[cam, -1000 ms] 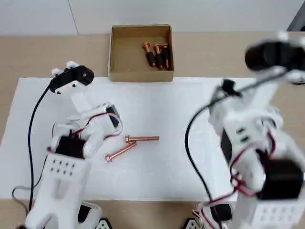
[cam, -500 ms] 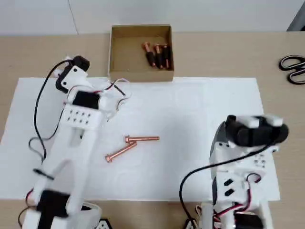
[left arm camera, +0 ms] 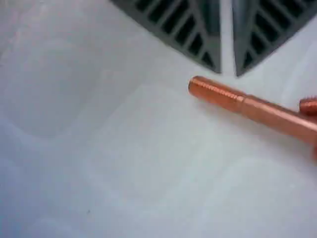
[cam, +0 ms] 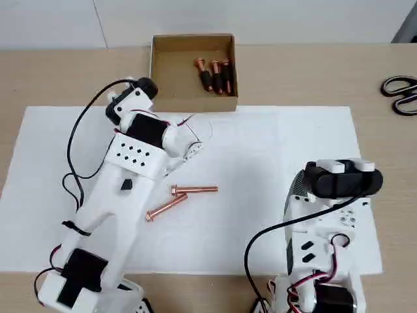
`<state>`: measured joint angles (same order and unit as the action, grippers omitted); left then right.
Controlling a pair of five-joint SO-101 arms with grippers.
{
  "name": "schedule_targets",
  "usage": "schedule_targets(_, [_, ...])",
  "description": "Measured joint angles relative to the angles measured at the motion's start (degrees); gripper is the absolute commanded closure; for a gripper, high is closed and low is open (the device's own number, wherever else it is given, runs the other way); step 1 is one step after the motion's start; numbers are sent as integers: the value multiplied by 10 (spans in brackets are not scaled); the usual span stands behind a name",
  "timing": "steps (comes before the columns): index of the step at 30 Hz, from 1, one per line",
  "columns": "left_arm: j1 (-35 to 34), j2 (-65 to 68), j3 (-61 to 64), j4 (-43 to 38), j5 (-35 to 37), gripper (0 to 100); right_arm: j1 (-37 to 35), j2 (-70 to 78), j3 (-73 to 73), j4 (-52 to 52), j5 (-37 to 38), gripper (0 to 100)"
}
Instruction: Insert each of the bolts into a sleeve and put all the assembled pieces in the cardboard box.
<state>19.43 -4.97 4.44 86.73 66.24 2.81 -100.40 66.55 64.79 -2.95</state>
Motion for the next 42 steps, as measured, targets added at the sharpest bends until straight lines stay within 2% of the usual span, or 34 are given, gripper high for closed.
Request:
schedule_targets(5, [50, 0, 0, 89, -4, 993, 0, 0, 0, 0, 0, 995])
schedule_targets(10, [76, 2, 0, 100, -5, 993, 0, 0, 0, 0, 0, 995])
schedule_targets(14, [76, 2, 0, 92, 44, 993, 0, 0, 0, 6, 2, 995])
schedule_targets(17, [64, 2, 0, 65, 94, 992, 2, 0, 0, 16, 28, 995])
schedule_targets(22, [66, 2, 7, 2, 185, 992, 45, 1, 0, 17, 57, 995])
schedule_targets(29, [66, 2, 127, -139, 302, 992, 69, 1, 0, 17, 62, 995])
schedule_targets(33, [66, 2, 185, -189, 316, 992, 69, 1, 0, 17, 62, 995])
schedule_targets(42, [64, 2, 189, -189, 317, 992, 69, 1, 0, 17, 62, 995])
